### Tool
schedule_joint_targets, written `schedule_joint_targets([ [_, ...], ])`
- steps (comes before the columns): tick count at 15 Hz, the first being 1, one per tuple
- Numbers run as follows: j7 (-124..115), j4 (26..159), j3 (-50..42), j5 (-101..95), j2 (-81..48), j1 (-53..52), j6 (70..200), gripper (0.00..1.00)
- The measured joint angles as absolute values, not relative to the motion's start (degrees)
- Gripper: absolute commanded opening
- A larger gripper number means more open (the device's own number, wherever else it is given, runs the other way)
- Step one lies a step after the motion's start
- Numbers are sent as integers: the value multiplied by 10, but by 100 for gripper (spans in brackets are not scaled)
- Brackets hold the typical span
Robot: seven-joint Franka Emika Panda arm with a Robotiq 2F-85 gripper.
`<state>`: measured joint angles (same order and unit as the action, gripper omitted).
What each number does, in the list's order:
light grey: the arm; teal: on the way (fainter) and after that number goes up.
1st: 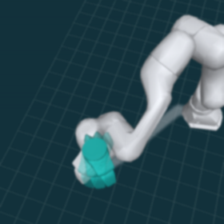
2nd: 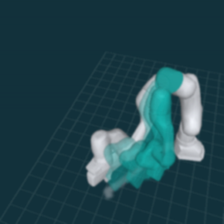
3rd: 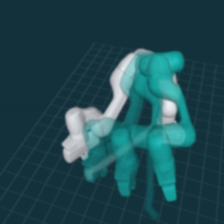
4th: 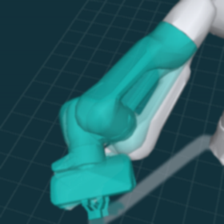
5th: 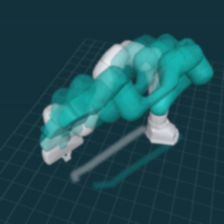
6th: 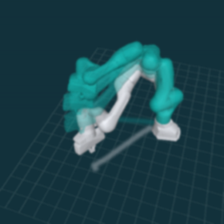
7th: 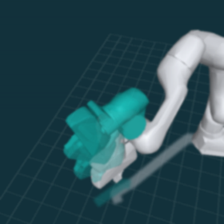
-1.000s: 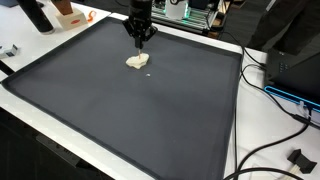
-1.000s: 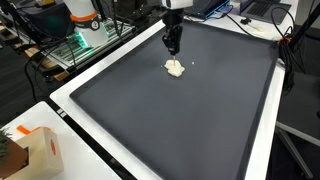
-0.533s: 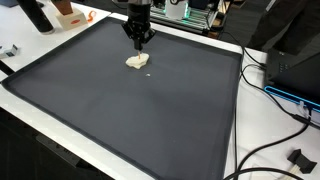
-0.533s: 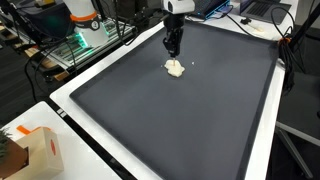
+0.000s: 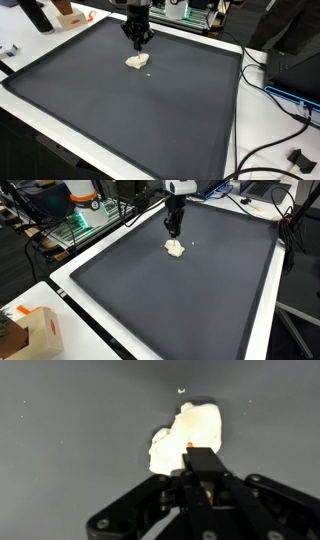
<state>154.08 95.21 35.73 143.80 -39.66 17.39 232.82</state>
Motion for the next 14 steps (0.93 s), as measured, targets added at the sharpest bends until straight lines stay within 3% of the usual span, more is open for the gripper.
schedule_joint_targets([
  [14,1547,954,432,1438,-359,221,2392,3],
])
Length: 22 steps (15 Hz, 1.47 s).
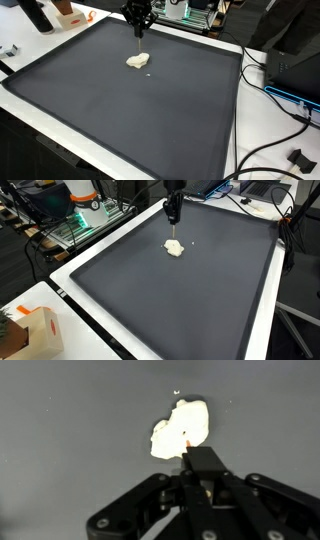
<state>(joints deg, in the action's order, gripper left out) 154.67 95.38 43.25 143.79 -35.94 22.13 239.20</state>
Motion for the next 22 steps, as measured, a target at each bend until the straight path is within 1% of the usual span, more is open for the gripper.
schedule_joint_targets([
  [4,1546,964,456,1438,-326,236,2394,3],
  [5,1546,966,461,1438,-318,240,2394,13],
  [8,1549,973,477,1438,-305,251,2394,13],
  [9,1549,976,478,1438,-303,253,2394,3],
  [11,1549,977,478,1438,-303,254,2394,3],
  [12,1543,975,464,1438,-300,244,2391,3],
  [16,1469,978,344,1412,-266,146,2351,3],
  [19,1380,983,259,1365,-248,60,2340,3],
  [22,1276,994,195,1302,-250,-12,2340,3],
])
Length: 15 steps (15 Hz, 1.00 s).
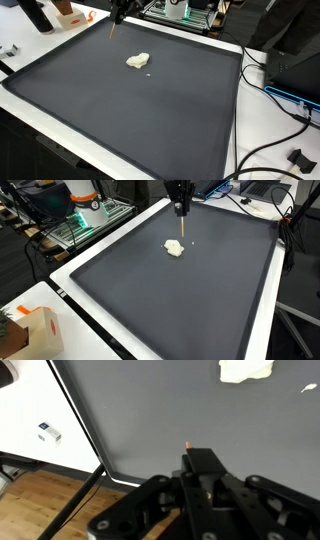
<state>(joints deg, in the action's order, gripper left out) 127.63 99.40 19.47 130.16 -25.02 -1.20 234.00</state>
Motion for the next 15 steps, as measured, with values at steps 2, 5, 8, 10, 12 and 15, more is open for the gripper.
schedule_joint_targets([
  [2,1210,1002,167,1260,-259,-47,2344,3],
  [5,1120,1008,143,1212,-282,-80,2359,3],
  [8,1051,1008,131,1179,-310,-97,2379,3],
  [10,1010,1007,126,1161,-329,-102,2396,3],
  [12,974,1004,121,1147,-348,-106,2411,3],
  [15,930,1003,88,1141,-369,-125,2415,3],
])
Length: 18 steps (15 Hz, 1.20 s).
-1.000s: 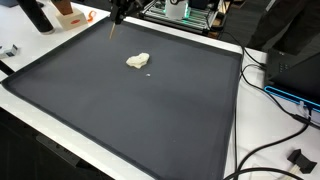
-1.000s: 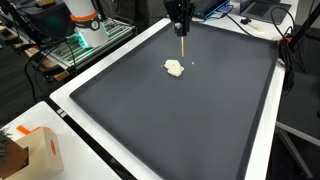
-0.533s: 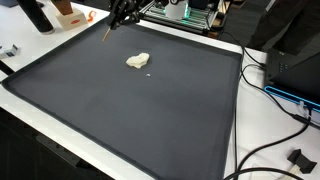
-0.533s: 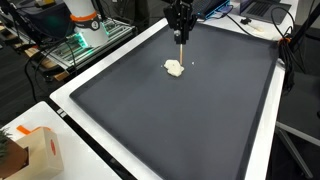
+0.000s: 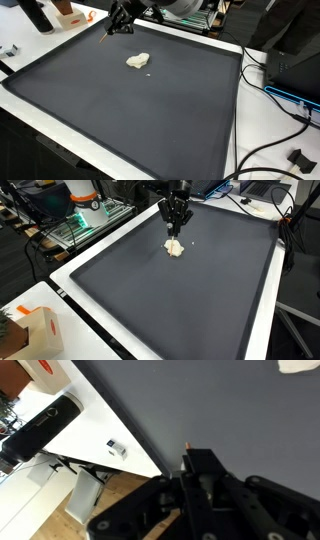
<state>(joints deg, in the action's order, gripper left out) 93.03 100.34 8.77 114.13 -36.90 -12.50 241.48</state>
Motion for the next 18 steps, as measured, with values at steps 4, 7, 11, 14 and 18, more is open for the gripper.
schedule_joint_targets([
  [4,881,998,39,1142,-395,-156,2415,3],
  [7,854,991,12,1144,-412,-176,2415,3],
  [11,823,985,-20,1145,-435,-203,2415,3],
  [14,813,979,-37,1148,-451,-218,2415,3],
  [18,815,971,-44,1156,-465,-225,2415,3],
])
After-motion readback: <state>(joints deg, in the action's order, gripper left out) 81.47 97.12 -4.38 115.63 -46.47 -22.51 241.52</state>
